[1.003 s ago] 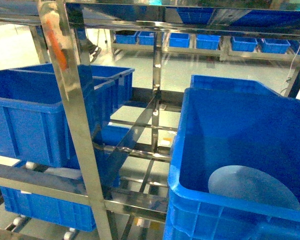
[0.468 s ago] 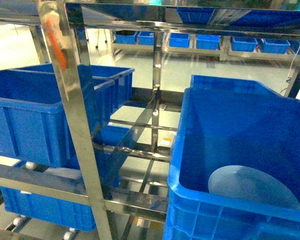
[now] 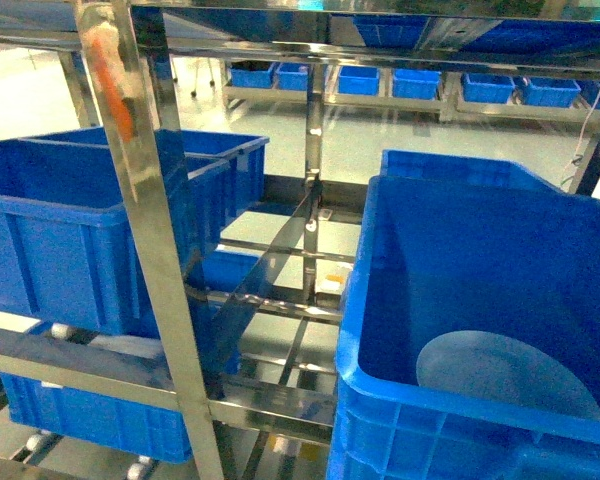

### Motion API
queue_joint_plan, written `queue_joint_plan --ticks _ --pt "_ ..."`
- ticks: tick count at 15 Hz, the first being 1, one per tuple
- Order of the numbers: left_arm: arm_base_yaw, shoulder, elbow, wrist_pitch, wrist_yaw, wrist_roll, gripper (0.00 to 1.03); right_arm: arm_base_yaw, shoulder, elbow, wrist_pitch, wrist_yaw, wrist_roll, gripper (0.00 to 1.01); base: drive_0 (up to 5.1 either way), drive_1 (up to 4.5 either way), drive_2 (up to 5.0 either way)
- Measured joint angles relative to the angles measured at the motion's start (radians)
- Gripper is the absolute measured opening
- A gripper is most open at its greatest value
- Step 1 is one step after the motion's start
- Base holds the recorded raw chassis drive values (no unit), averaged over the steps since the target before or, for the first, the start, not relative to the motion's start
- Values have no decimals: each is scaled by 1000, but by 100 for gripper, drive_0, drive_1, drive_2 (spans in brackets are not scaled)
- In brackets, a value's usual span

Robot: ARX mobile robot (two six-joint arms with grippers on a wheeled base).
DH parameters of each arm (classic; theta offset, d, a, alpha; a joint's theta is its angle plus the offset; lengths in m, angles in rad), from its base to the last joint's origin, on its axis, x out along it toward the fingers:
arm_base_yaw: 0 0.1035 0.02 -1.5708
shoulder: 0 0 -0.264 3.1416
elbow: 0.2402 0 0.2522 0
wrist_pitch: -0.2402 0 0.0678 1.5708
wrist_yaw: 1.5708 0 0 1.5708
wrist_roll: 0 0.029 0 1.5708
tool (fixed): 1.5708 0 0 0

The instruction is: Place blue tray on left shelf second layer neatly

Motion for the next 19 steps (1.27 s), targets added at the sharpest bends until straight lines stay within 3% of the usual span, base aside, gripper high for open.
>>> queue_joint_plan --ticks 19 --pt "0 0 0 0 0 0 98 0 0 0 0 0 0 98 0 0 0"
